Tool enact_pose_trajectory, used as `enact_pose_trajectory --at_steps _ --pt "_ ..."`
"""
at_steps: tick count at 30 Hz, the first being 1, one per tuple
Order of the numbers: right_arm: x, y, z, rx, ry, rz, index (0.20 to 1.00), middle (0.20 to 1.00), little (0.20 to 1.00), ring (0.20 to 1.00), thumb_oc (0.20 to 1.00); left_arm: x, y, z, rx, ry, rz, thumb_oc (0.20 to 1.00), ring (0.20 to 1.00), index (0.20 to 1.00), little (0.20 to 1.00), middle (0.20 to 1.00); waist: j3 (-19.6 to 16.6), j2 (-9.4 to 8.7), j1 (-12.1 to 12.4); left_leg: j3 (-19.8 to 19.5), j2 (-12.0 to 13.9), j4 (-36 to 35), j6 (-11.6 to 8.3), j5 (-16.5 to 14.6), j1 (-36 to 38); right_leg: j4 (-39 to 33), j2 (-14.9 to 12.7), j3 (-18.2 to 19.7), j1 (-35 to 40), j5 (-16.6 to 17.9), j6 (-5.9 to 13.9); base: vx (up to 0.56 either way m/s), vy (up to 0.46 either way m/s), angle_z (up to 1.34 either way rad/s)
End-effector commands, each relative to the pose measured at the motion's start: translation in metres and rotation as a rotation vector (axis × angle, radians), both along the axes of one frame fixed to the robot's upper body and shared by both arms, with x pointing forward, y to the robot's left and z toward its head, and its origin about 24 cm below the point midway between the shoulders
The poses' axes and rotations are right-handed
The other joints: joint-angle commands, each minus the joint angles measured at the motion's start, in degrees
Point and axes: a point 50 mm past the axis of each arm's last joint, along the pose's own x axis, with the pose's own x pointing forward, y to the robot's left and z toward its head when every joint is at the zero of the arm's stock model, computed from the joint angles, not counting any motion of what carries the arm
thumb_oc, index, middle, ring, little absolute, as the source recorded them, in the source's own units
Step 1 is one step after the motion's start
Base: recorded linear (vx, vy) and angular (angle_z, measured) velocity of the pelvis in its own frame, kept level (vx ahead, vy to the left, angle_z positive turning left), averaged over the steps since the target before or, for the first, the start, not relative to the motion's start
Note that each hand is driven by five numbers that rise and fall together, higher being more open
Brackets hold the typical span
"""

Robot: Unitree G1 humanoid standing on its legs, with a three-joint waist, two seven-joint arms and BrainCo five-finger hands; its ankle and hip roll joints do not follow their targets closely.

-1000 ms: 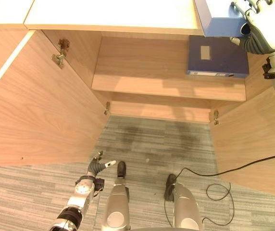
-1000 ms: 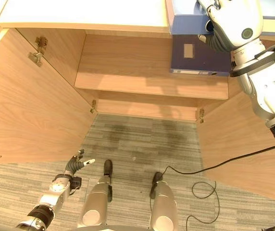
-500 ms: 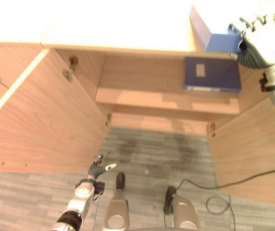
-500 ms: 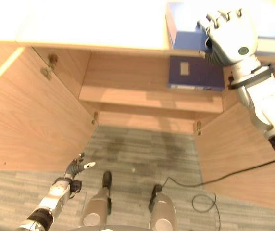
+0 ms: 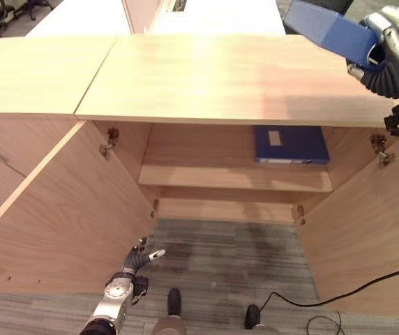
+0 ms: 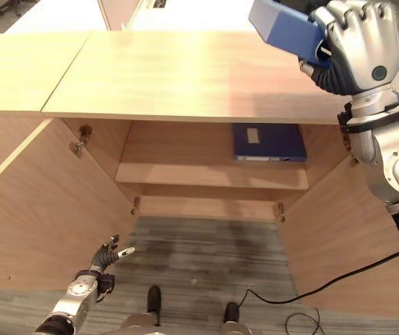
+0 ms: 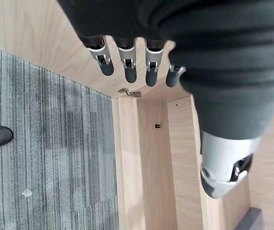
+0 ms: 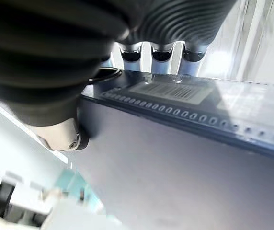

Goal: Put the empty folder in the office cabinet

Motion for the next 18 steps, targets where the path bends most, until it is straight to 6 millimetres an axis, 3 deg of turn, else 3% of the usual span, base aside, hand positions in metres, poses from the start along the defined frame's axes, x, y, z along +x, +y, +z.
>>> enact_pose_trajectory --at_steps 1,9,18 --pt "-0.027 0.006 0.052 0.072 -0.262 0.091 0.200 0.200 0.200 0.200 0.200 0.009 0.009 0.004 0.055 -0.009 -0.019 1.000 1.000 1.000 1.000 1.000 -4.25 -4.15 -0.04 4.01 1.36 0.11 -4.32 -7.40 5.27 0.11 -1.13 3.53 2.44 -3.20 5.69 0.01 0.030 -0.04" --pt "-0.040 -0.001 0.072 0.222 -0.322 0.204 0.200 0.200 0.200 0.200 0.200 0.005 0.008 -0.001 0.045 0.026 -0.014 1.000 1.000 1.000 1.000 1.000 -5.46 -4.80 -0.40 4.85 1.22 0.11 -3.77 -8.32 7.11 0.33 -1.52 4.35 2.89 -2.84 5.88 0.00 0.033 -0.14" --pt "-0.046 -0.008 0.104 0.545 -0.290 0.576 0.200 0.200 0.200 0.200 0.200 0.000 0.017 -0.004 0.045 0.057 0.019 1.000 1.000 1.000 1.000 1.000 -5.52 -5.82 -0.84 5.99 0.88 0.11 -3.32 -8.81 8.50 0.51 -1.71 5.42 3.30 -2.33 5.94 -0.01 0.024 -0.10"
